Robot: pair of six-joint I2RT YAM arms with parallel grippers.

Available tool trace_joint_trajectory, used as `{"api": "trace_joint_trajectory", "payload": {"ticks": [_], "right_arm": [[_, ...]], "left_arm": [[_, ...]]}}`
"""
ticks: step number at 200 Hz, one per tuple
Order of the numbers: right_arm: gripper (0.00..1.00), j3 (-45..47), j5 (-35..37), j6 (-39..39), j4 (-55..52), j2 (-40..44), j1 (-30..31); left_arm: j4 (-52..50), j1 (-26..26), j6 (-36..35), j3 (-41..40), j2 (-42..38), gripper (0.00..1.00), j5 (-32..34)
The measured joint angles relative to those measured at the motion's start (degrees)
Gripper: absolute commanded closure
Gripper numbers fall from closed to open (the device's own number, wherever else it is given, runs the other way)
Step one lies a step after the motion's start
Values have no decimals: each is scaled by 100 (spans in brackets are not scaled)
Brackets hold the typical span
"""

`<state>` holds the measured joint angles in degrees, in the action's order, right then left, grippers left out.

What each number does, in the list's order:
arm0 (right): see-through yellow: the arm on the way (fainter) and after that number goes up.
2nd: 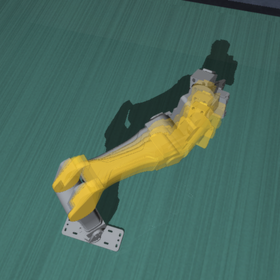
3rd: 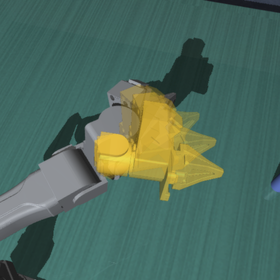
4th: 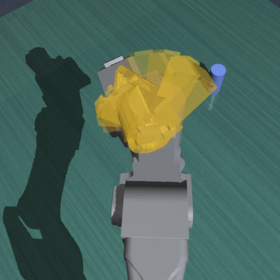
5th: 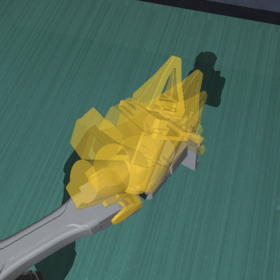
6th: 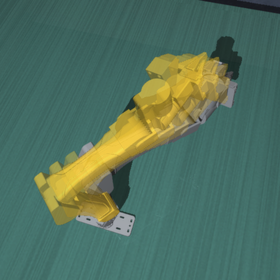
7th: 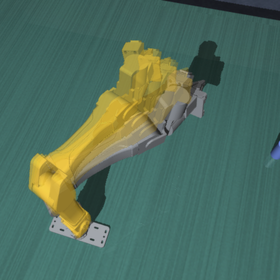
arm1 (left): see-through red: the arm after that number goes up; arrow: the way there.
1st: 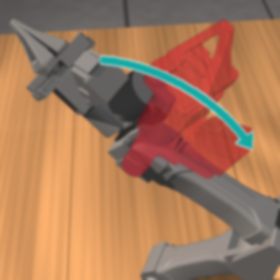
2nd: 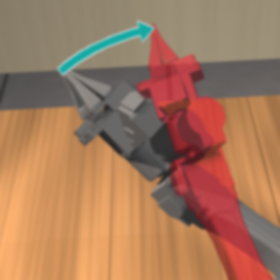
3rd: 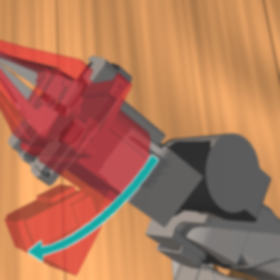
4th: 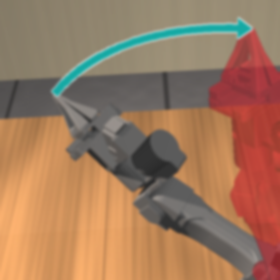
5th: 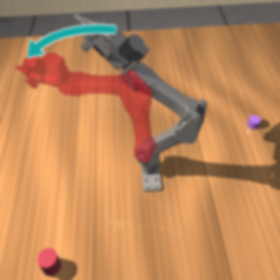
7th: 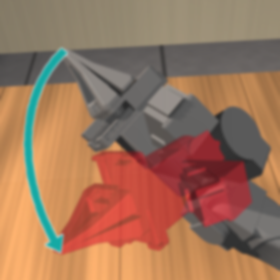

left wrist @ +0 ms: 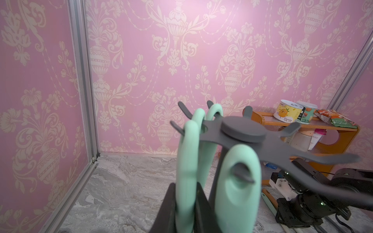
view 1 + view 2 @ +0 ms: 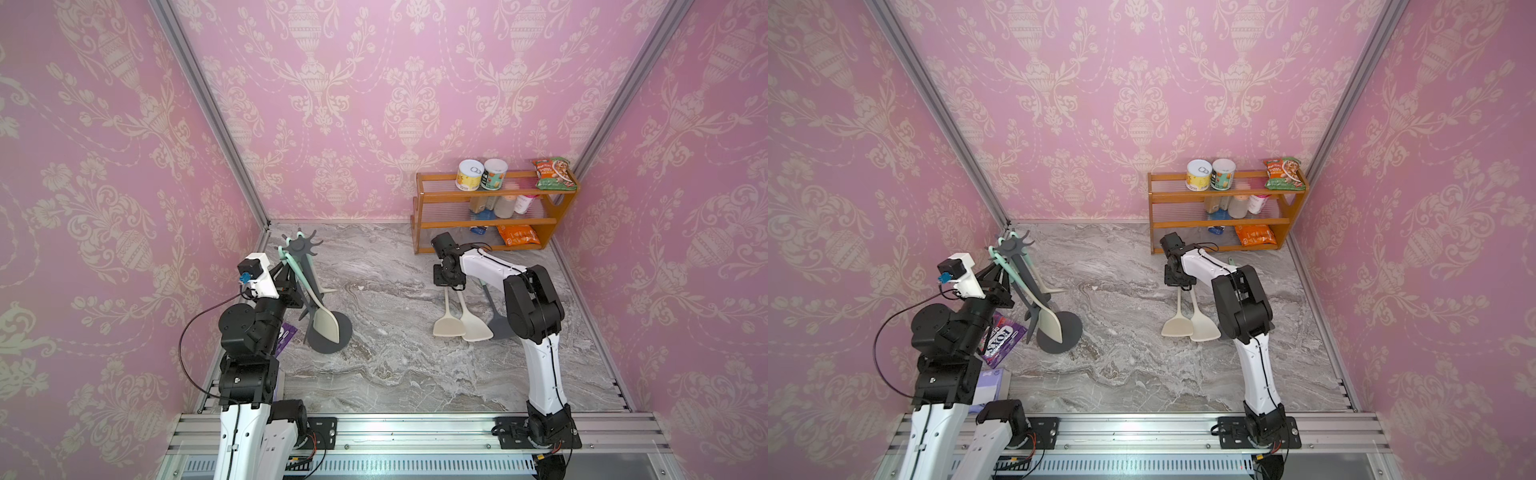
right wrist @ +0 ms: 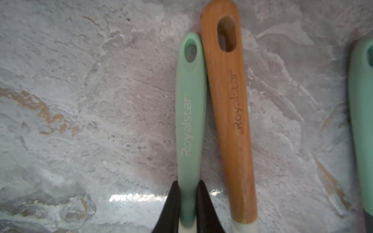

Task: Take the spatula off the kitchen utensil rack
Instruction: Move the spatula to the center of the board.

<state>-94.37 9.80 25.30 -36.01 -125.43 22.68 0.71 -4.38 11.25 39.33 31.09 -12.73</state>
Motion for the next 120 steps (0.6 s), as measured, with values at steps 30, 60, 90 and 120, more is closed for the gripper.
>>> {"api": "trace_joint_trajectory", "payload": {"ticks": [30,60,90,120], "right_arm": [[100,9,50,4,4,4,39],[100,-76,227,24,-94,-37,153],[100,-295,358,44,-315,-153,251],[100,-341,365,94,-382,-177,310]], "left_arm": [[0,0,0,0,0,100,0],[0,0,0,0,0,100,0],[-15,0,0,0,-17,100,0],[-22,0,0,0,-26,100,0]]}}
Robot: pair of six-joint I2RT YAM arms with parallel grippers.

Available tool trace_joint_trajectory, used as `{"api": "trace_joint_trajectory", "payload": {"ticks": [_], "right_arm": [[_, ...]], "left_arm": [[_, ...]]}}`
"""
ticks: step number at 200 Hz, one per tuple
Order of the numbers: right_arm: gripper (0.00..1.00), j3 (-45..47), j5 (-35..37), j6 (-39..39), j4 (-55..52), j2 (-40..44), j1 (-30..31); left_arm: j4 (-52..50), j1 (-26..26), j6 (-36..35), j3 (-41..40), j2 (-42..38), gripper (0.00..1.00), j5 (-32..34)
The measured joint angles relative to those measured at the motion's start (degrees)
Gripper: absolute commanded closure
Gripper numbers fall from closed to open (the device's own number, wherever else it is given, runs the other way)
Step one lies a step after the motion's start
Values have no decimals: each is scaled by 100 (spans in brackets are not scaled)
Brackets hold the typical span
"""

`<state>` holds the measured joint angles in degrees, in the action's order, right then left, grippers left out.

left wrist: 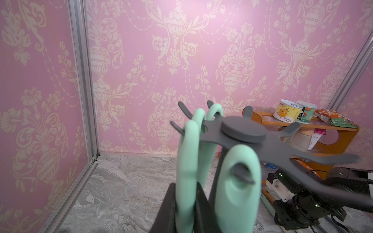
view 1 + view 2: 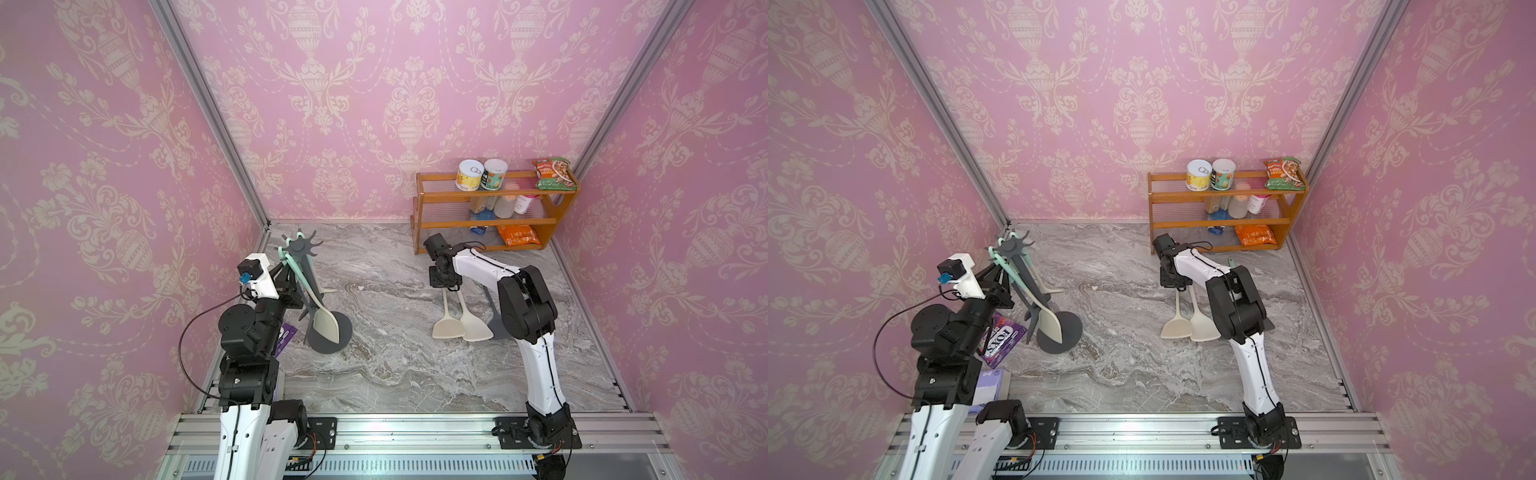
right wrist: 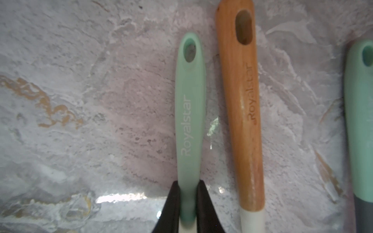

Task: Take the spatula off the kitchen utensil rack
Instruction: Move the spatula to the center of the board.

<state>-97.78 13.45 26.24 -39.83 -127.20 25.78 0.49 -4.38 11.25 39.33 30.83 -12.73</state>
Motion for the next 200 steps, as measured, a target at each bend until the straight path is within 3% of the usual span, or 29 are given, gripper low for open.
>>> {"api": "trace_joint_trajectory", "payload": {"ticks": [102,146,177,200], "right_arm": [[100,-13,-37,83,2,-2,160],[69,-33,-81,85,-9,-13,181],[59,133,-269,101,142,101,243],[57,461,-461,81,170,356,308]], "left_arm": [[0,0,0,0,0,100,0],[0,0,0,0,0,100,0],[0,0,0,0,0,100,0],[0,0,0,0,2,100,0]]}}
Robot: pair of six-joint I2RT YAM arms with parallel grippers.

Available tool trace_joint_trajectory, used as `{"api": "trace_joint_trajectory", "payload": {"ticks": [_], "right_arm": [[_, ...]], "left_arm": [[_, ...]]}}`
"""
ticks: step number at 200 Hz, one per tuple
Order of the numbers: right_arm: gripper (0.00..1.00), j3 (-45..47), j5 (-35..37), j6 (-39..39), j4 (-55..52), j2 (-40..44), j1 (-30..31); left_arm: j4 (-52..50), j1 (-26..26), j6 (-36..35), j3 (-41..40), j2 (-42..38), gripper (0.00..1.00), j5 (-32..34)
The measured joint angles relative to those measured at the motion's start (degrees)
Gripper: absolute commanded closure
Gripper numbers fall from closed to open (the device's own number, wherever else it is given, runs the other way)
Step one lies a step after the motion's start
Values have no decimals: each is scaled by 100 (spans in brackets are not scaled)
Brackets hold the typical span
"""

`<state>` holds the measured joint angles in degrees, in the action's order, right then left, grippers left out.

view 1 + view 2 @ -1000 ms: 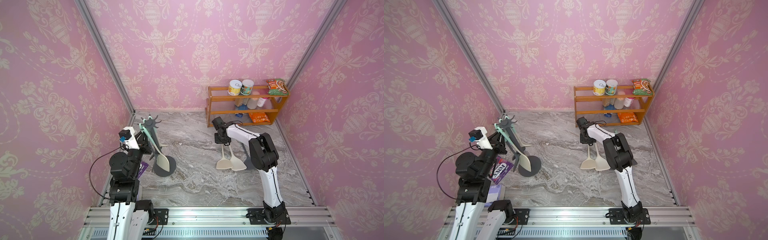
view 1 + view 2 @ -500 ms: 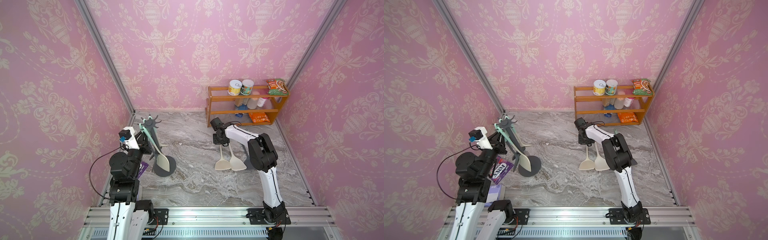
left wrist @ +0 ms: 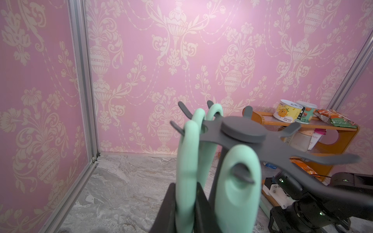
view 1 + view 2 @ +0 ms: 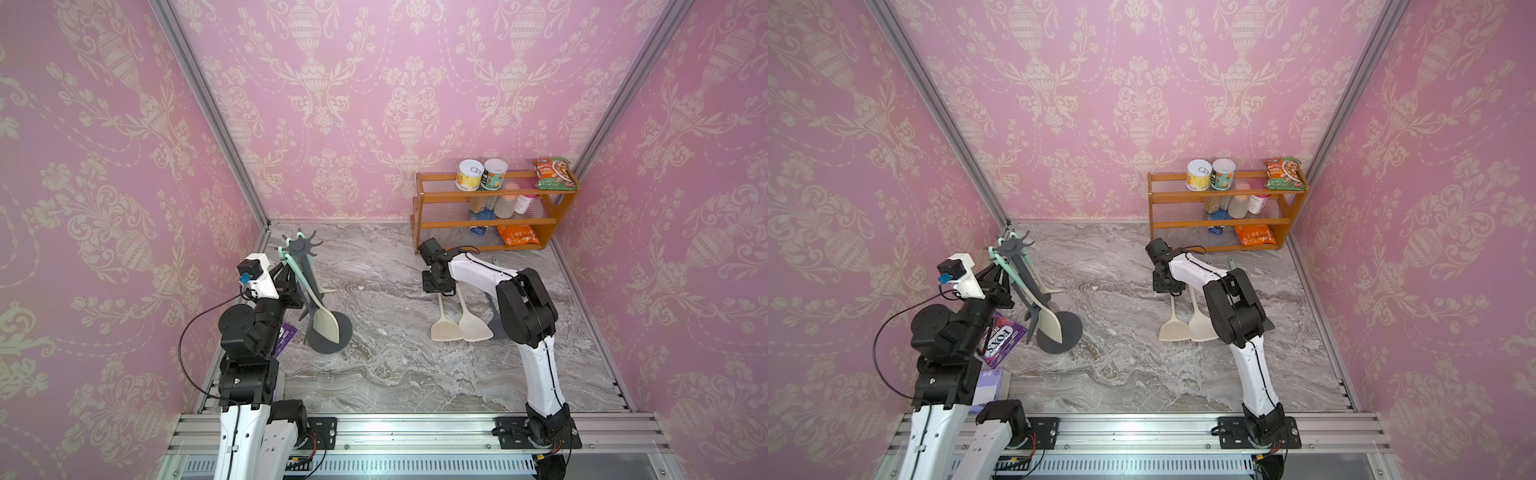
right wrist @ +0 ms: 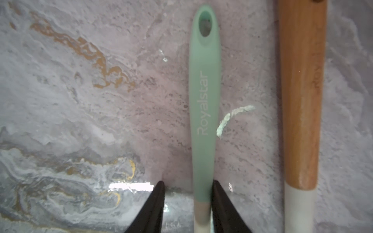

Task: Take the spatula off the kitchen utensil rack
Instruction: Move the spatula to the center of the board, then take off the spatula from the rack.

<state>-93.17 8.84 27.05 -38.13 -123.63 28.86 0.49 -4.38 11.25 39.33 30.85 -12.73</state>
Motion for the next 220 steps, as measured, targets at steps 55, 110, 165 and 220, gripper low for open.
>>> {"api": "trace_joint_trajectory", "payload": {"ticks": [55,110,165,220], "right_arm": [[48,492,-479,-595,345,2055,319],[44,1091,-3206,-999,3080,3049,422],[40,-306,-4551,-1097,4203,1366,726],[40,-1703,-5694,-256,5823,-282,752]], "left_arm": [[9,0,0,4,31,100,0],[22,0,0,31,83,100,-26],[9,0,-44,83,151,100,-260],[-162,0,-212,341,398,100,-660]]}}
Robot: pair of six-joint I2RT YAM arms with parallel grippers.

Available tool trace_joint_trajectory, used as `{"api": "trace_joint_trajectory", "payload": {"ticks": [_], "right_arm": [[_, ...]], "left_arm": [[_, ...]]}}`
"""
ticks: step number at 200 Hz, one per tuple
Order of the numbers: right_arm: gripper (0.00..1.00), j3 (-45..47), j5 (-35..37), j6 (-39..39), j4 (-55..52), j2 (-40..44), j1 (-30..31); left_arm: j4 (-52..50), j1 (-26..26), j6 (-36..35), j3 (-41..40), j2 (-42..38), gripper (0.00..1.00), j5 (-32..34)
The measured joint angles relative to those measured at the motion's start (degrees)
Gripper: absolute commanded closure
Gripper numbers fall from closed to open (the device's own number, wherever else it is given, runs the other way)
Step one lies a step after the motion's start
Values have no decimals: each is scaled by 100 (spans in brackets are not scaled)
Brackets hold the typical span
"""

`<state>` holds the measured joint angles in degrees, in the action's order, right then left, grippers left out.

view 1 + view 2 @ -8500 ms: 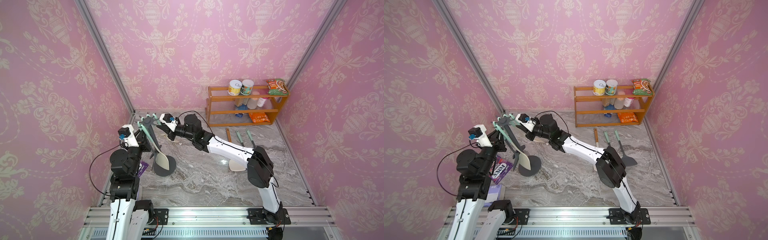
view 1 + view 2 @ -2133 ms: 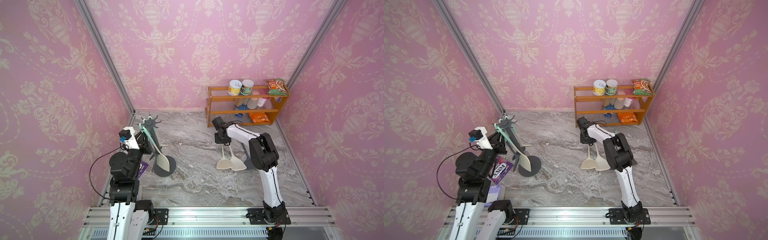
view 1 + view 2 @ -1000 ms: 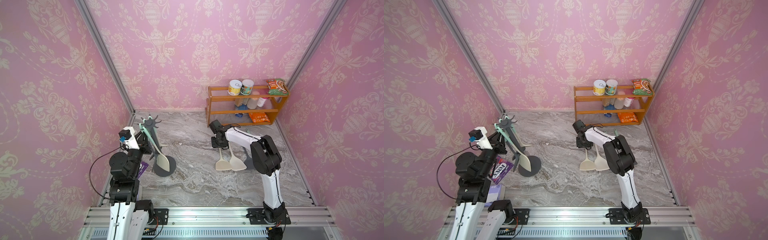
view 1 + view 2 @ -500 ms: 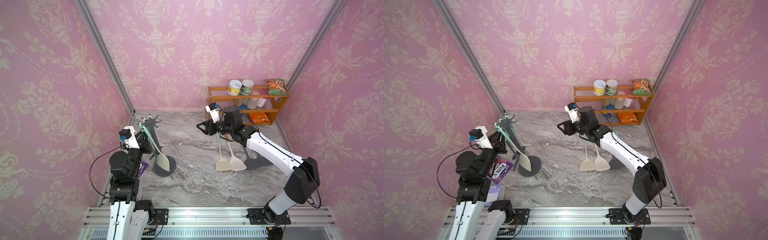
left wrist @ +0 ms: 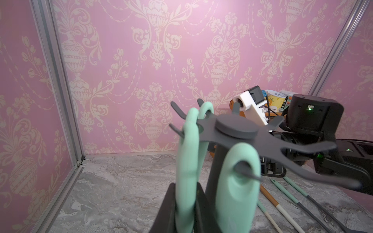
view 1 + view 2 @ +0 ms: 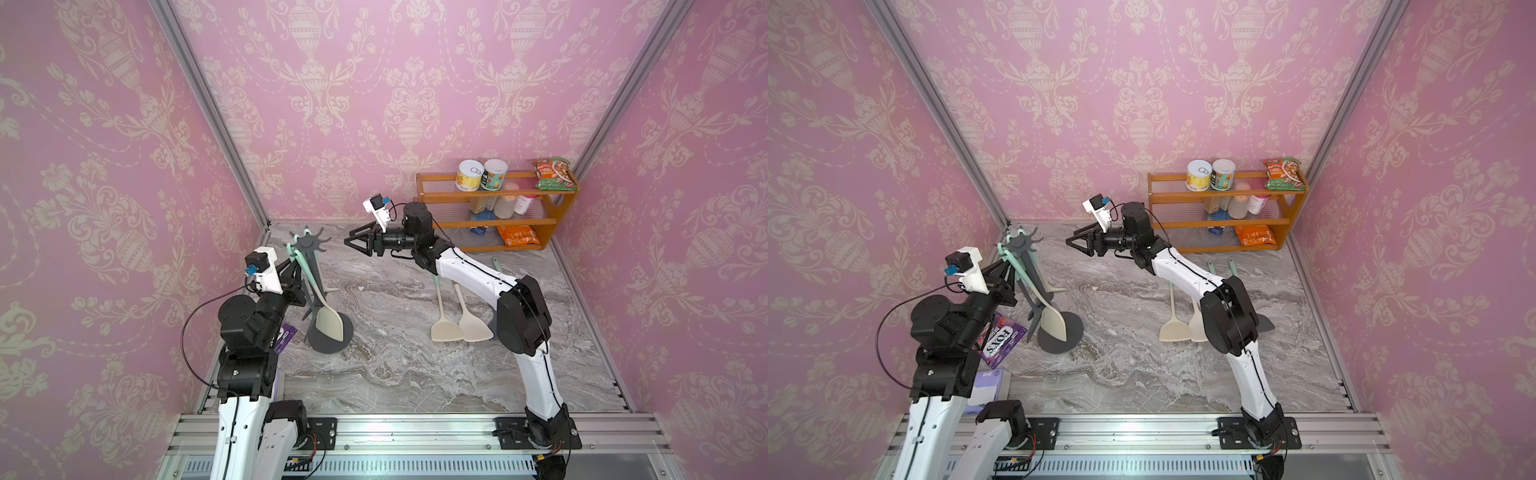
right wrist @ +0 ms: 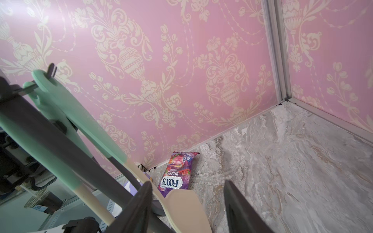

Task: Take the spatula off the kitchen utensil rack
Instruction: Take off the spatula from the rack.

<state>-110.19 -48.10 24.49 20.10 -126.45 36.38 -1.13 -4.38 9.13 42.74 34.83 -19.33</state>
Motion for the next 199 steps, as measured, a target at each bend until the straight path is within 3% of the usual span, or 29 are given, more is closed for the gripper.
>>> {"api": "trace_joint_trajectory", "payload": {"ticks": [85,199], "right_arm": [[39,-723,-905,122,229,-369,466],[39,-1462,-1147,-199,-313,-378,708]], "left_arm": [[-219,0,-92,72,-66,100,-168],[-415,0,-90,72,-186,100,61]]}}
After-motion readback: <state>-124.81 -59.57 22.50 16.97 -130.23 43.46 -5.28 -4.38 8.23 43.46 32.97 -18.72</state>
